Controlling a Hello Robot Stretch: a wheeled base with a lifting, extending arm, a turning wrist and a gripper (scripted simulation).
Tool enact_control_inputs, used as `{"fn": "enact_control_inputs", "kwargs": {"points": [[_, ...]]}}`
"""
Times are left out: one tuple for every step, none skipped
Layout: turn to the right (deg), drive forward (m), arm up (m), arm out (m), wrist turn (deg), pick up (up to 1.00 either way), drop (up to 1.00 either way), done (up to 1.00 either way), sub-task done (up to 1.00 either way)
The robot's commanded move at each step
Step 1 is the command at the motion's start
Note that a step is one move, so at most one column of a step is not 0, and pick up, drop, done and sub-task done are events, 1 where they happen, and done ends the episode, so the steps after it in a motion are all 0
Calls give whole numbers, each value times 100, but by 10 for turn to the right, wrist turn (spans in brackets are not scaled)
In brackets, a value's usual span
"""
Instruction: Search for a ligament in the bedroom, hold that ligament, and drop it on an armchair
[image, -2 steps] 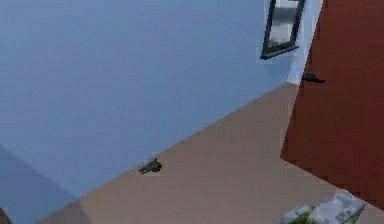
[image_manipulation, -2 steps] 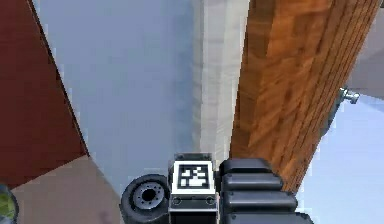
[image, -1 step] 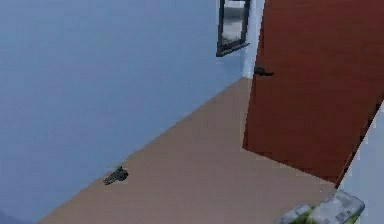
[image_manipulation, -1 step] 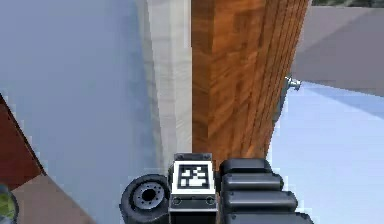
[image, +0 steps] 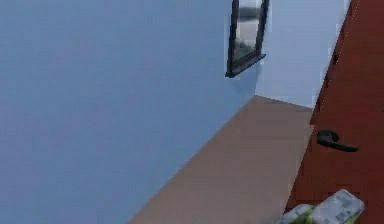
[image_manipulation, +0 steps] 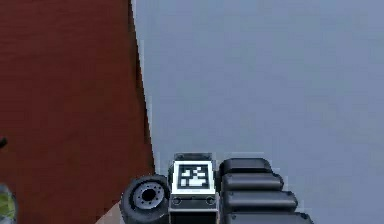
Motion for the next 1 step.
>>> {"fn": "enact_control_inputs", "kwargs": {"points": [[30, 0, 0, 0, 0, 0, 0, 0, 0]]}}
